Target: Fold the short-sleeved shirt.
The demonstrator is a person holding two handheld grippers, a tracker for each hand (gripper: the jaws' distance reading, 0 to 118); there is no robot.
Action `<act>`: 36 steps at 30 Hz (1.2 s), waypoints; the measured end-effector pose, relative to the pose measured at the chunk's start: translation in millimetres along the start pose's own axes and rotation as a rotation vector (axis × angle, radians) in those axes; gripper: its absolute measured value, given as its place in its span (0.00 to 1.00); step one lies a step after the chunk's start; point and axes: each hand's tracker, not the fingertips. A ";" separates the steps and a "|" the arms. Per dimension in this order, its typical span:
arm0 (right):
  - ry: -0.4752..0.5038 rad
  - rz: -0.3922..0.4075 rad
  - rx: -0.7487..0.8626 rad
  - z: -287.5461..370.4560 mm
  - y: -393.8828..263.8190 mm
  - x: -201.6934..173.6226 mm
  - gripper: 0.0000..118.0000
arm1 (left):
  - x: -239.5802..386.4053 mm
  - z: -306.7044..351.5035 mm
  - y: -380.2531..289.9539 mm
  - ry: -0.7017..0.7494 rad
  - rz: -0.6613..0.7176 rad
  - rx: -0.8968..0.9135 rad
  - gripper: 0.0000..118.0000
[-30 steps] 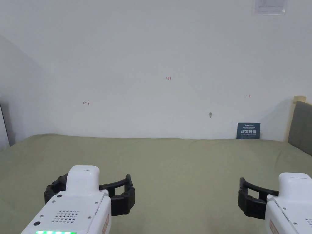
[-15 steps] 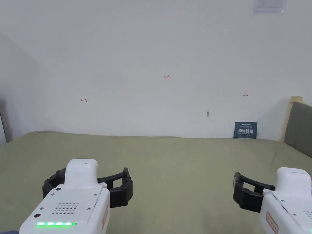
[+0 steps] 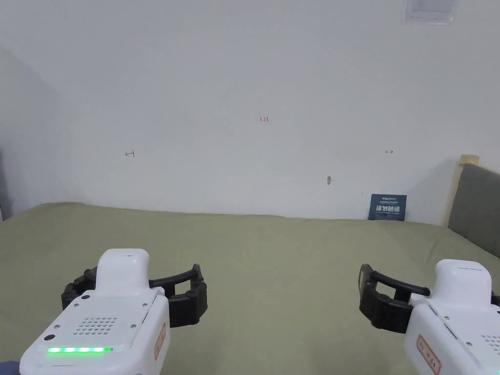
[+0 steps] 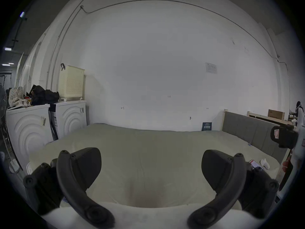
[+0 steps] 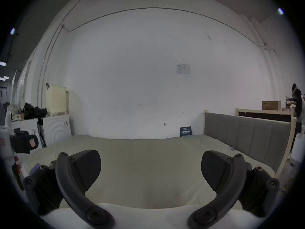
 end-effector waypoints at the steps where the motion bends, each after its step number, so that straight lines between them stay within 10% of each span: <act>1: 0.011 0.009 0.001 -0.2 -0.8 -0.6 1.00 | 1.6 0.7 -0.8 -0.001 -0.004 0.000 1.00; 29: 0.022 0.086 0.010 1.6 22.5 -0.7 1.00 | -1.7 2.2 8.9 -0.029 0.006 -0.002 1.00; 36: 0.075 -0.006 -0.017 -4.3 25.1 7.8 1.00 | -7.2 1.6 11.8 -0.017 0.038 0.002 1.00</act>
